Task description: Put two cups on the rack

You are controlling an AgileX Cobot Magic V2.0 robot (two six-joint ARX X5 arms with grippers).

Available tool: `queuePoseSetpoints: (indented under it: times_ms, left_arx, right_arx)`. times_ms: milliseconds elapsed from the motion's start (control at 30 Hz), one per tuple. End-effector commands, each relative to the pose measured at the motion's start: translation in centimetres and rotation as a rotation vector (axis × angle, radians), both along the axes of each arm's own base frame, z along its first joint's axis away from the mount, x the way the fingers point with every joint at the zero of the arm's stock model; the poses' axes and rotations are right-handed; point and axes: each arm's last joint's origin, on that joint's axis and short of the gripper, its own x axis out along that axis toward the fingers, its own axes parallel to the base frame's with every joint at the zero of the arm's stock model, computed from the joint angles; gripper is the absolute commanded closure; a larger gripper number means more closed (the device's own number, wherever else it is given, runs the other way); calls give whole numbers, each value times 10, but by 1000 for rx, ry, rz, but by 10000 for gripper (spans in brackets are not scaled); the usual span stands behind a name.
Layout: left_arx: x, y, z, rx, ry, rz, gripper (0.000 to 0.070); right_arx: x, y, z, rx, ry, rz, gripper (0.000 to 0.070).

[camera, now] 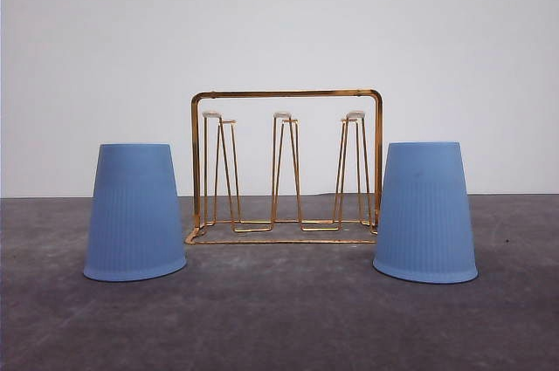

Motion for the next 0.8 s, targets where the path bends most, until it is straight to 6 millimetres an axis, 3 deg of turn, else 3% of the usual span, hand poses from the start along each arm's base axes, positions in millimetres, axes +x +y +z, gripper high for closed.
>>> queuePoseSetpoints:
  times_ms: [0, 167, 267, 300, 333, 433, 500, 633, 767]
  left_arx:
    - [0, -4, 7, 90, -100, -115, 696]
    - [-4, -16, 8, 322, -268, -414, 696]
    - [-5, -19, 8, 366, -305, -487, 696]
    - [-5, -20, 8, 365, -309, -495, 677]
    - [-4, -21, 8, 361, -312, -500, 643]
    - [-3, -22, 9, 327, -308, -500, 289]
    - [-1, -23, 9, 299, -300, -491, 220]
    - [12, -29, 9, 247, -275, -454, 223]
    - [43, -41, 3, 207, -230, -424, 222]
  right_arx:
    - [-1, 2, 3, -64, -39, 63, 693]
    - [-4, 8, 0, -103, -30, 157, 693]
    - [-5, 9, -1, -139, -34, 193, 687]
    - [-5, 9, -1, -147, -38, 198, 650]
    - [-4, 9, -1, -151, -43, 200, 591]
    - [-4, 9, 0, -154, -52, 197, 279]
    - [-4, 9, 0, -154, -54, 196, 197]
    - [-4, 9, 1, -152, -63, 195, 194]
    - [-3, 9, 2, -149, -77, 194, 194]
